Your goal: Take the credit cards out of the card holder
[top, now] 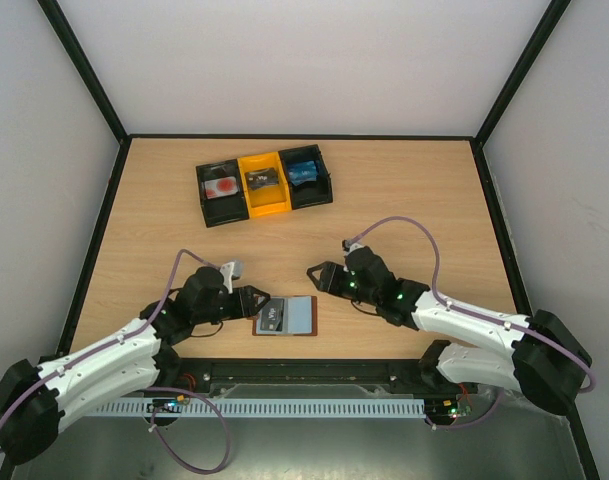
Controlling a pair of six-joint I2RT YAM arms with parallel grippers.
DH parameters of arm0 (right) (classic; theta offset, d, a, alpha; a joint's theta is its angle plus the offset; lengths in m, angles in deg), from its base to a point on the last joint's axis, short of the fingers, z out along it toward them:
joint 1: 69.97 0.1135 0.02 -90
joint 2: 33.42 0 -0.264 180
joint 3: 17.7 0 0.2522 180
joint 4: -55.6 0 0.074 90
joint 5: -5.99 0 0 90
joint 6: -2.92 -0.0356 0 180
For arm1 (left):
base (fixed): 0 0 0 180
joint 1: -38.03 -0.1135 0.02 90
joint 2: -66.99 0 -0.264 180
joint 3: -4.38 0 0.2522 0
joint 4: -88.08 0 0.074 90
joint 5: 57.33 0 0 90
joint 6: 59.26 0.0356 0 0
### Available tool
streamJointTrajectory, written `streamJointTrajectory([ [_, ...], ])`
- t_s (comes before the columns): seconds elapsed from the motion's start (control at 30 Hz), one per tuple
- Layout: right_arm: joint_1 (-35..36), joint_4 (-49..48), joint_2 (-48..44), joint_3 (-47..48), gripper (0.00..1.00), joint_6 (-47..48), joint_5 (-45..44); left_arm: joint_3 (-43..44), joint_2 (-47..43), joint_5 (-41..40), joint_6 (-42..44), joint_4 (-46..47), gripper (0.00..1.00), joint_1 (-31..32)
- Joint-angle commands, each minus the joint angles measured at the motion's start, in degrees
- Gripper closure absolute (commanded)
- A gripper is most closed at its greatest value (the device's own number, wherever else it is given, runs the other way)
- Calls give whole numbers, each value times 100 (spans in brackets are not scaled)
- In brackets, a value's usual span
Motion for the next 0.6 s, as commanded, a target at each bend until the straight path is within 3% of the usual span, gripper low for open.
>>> streamJointTrajectory([
  [0.0,420,-754,203,-145,50,-362,-49,-116,240,-127,-147,269,47,16],
  [0.27,875,-1322,922,-103,56,-532,-24,-300,474,-131,-182,526,62,17],
  [0.57,1358,-1903,1730,-2,66,-781,-126,-465,791,-240,-234,774,68,16],
])
